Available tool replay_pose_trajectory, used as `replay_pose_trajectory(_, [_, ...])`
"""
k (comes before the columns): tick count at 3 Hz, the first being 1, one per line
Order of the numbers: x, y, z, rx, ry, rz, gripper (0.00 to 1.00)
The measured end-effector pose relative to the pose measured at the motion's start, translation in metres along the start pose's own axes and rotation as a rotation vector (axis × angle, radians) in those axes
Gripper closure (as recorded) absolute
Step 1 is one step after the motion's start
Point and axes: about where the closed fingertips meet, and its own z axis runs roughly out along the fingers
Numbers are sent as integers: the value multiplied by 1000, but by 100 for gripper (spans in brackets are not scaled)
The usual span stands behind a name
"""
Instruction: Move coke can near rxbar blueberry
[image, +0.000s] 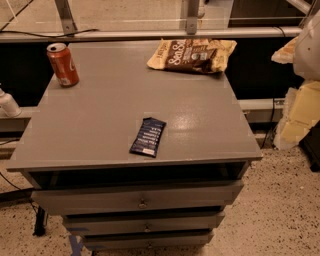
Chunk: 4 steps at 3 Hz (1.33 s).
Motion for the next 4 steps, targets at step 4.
replay_pose_trajectory(4, [-92, -84, 51, 47, -397, -14, 0])
